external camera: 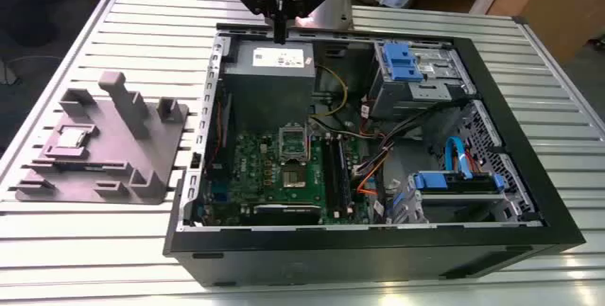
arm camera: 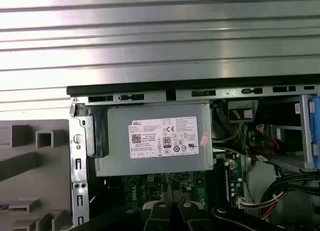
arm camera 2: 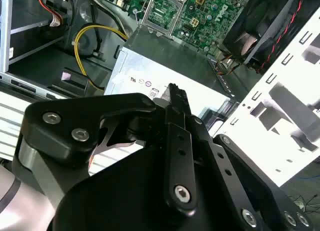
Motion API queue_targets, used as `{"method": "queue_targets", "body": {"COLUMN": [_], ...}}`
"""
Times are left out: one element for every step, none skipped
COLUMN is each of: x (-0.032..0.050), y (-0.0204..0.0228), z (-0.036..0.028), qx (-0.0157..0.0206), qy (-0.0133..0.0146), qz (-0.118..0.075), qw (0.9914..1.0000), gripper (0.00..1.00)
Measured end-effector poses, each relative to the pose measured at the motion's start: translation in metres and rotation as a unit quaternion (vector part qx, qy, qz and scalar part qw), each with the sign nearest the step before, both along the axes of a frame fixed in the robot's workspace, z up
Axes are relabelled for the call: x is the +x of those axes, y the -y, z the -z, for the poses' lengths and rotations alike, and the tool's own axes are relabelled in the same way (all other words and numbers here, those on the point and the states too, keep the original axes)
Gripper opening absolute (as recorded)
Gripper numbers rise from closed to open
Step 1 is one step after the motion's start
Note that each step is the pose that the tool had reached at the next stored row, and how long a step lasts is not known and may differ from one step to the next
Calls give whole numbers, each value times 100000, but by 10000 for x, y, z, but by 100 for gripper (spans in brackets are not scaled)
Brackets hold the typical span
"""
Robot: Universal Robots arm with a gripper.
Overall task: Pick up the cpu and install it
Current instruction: 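Reach for the cpu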
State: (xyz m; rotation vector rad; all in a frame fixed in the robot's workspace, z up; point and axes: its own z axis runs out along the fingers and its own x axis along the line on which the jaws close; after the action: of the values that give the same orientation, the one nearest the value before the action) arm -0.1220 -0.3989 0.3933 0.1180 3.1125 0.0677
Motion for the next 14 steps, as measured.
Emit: {"method": "queue_targets", "body": {"x": [0,0,0,0,0,-4,-8,-14,-20,-25,-27,-32,-37,-37], "y": [0,0,0,0,0,-1,0,0,0,0,0,0,0,0], "z": [0,0,0,0,0,0,0,0,0,0,0,0,0,0], "qx": [-1,0,1,0,1,-2,-4,0,3,2,-2,-2,1,1], "qy": [-1,0,0,1,2,2,-2,-2,4,2,0,0,-1,1], "qz": [-1,0,-1,-1,-3,8,9,5,1,2,0,-3,0,0], "qw": [100000,100000,100000,100000,100000,100000,100000,100000,100000,100000,100000,100000,100000,100000], "gripper": [10,10,10,10,10,10,10,10,10,10,10,10,10,10]}}
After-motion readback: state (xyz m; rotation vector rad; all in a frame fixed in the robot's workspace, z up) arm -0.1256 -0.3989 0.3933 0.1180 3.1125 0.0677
